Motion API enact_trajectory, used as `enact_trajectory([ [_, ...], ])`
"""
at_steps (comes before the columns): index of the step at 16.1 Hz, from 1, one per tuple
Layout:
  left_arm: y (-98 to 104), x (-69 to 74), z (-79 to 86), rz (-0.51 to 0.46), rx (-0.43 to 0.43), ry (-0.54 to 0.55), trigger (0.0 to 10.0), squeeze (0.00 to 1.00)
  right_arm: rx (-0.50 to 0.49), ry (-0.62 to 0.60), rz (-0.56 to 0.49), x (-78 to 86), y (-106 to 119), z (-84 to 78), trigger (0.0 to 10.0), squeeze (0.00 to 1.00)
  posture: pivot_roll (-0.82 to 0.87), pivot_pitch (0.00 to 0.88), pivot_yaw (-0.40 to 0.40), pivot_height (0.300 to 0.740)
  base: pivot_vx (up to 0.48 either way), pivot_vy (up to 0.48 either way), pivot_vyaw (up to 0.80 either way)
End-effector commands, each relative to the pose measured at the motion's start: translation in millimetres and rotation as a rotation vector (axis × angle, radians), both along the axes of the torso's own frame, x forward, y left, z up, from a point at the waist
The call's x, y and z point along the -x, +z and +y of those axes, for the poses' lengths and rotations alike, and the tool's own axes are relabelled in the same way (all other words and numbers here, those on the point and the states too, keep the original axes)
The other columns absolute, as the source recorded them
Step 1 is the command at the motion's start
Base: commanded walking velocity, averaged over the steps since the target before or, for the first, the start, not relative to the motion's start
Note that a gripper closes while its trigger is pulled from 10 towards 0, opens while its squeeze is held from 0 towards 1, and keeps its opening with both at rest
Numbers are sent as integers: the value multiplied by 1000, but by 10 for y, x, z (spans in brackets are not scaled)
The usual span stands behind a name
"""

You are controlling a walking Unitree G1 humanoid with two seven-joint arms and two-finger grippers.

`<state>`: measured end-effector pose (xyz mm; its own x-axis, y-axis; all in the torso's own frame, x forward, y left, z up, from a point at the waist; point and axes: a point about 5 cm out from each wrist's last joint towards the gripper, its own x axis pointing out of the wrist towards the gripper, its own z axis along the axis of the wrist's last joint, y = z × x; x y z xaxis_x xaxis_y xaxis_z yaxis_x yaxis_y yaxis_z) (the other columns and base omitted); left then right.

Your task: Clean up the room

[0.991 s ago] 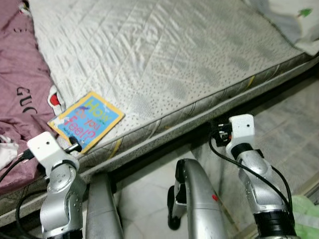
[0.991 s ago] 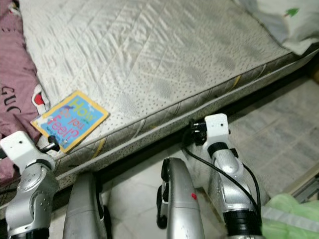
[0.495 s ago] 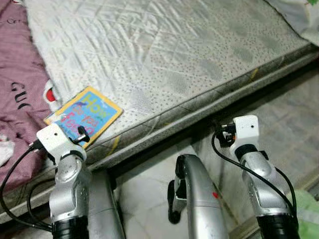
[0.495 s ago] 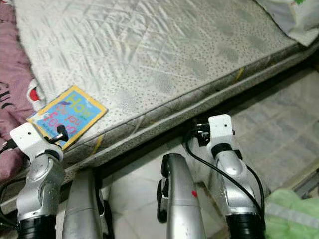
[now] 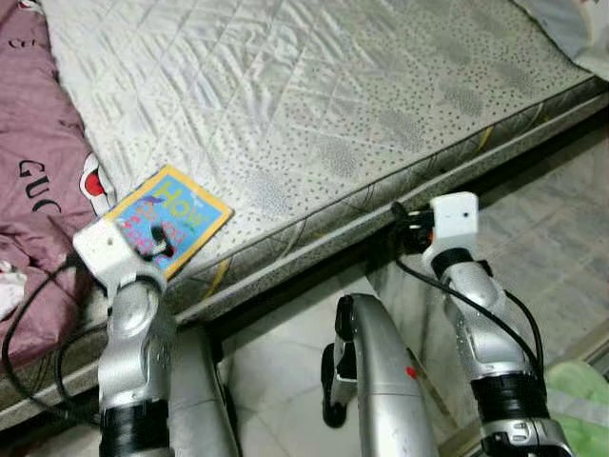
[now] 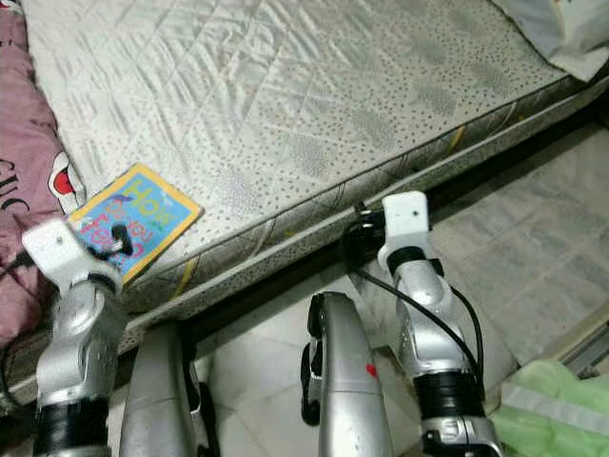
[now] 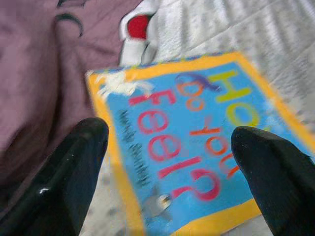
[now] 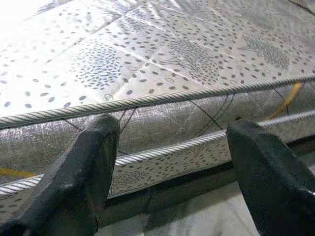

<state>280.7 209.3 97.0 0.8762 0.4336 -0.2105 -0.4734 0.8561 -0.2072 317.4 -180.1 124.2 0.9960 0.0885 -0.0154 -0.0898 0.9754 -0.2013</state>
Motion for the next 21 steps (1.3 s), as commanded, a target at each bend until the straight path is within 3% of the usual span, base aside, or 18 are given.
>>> enact_trajectory([
  [1, -138, 92, 147, 47, -14, 42, 10000, 0, 20, 6, -2, 25, -3, -4, 10000, 0, 2, 218, -7, 543, 0, 0, 800],
  [3, -193, 63, 198, 62, -22, 37, 10000, 0, -38, -20, -9, 29, -7, -45, 10000, 0, -3, 220, -3, 543, 0, 0, 756],
  [9, -384, -79, 333, 56, 28, -17, 10000, 0, 15, -69, 2, 153, -23, -237, 10000, 0, -76, 252, -14, 543, 0, 0, 0],
  [11, -349, -182, 340, 18, 29, -46, 10000, 0, 19, -71, -4, 180, -2, -251, 10000, 0, -92, 269, -8, 543, 0, 0, 0],
  [17, -405, -420, 77, 8, 124, -203, 10000, 0, 26, -59, 3, 247, 14, -223, 10000, 0, -130, 288, -21, 543, 0, 0, 0],
  [19, -522, -428, -83, 50, 195, -278, 10000, 0, 36, -61, 0, 233, 43, -255, 10000, 0, -141, 284, -22, 543, 0, 0, 0],
  [21, -617, -386, -174, 51, 254, -267, 10000, 0, 43, -72, -11, 204, 97, -295, 10000, 0, -156, 282, -21, 543, 0, 0, 0],
])
